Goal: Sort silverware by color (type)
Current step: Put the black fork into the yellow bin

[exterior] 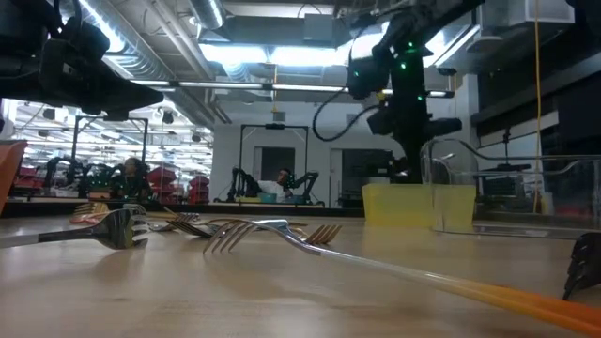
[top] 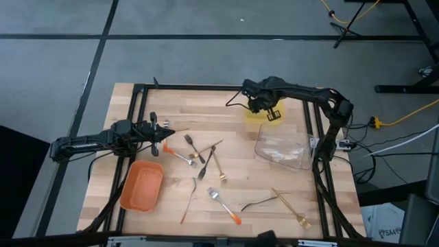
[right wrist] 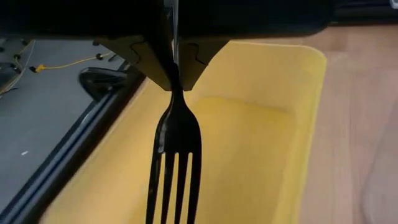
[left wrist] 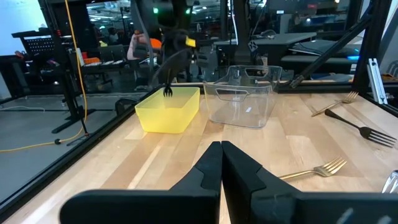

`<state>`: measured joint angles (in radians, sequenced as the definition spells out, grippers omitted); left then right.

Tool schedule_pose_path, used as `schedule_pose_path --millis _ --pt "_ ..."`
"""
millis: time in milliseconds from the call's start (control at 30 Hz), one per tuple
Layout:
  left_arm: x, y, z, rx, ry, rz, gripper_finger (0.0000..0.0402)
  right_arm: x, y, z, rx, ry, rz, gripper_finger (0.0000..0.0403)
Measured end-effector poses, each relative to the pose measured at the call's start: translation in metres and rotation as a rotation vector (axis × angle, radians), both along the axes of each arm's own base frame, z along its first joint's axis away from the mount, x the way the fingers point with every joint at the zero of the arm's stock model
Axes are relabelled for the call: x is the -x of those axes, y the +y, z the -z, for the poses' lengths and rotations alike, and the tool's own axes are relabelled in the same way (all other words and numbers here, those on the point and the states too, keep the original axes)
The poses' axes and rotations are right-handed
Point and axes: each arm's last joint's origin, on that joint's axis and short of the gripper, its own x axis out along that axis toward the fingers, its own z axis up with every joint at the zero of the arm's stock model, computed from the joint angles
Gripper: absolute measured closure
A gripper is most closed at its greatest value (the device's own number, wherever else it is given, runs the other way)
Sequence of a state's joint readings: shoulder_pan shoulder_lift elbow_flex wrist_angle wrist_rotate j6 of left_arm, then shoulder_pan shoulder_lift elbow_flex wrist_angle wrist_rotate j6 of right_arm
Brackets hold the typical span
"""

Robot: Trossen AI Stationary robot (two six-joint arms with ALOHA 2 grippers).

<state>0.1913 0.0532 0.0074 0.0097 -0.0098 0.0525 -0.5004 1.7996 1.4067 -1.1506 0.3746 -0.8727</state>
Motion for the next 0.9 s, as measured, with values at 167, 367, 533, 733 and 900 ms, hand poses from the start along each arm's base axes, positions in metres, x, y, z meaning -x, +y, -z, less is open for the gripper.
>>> schedule_pose_path --millis 167,367,533,733,900 --pt "0.0 0.0 0.0 0.0 0.0 0.0 0.0401 0.002 -0.001 0.016 0.0 0.002 -0.034 0.0402" --pt "0.0 0.0 0.0 0.0 0.0 0.0 0.0401 -0.001 0.0 0.028 -0.047 -0.068 -0.092 0.0402" --pt "0.0 0.0 0.0 0.0 0.0 0.0 0.0401 -0.002 0.0 0.036 -0.049 -0.107 -0.1 0.0402" --pt "0.0 0.0 0.0 0.0 0.0 0.0 0.0401 -0.002 0.002 0.04 -0.072 -0.14 -0.107 0.0402" --pt "0.0 0.0 0.0 0.0 0.0 0.0 0.0401 -0.002 0.002 0.041 -0.079 -0.147 -0.108 0.0402"
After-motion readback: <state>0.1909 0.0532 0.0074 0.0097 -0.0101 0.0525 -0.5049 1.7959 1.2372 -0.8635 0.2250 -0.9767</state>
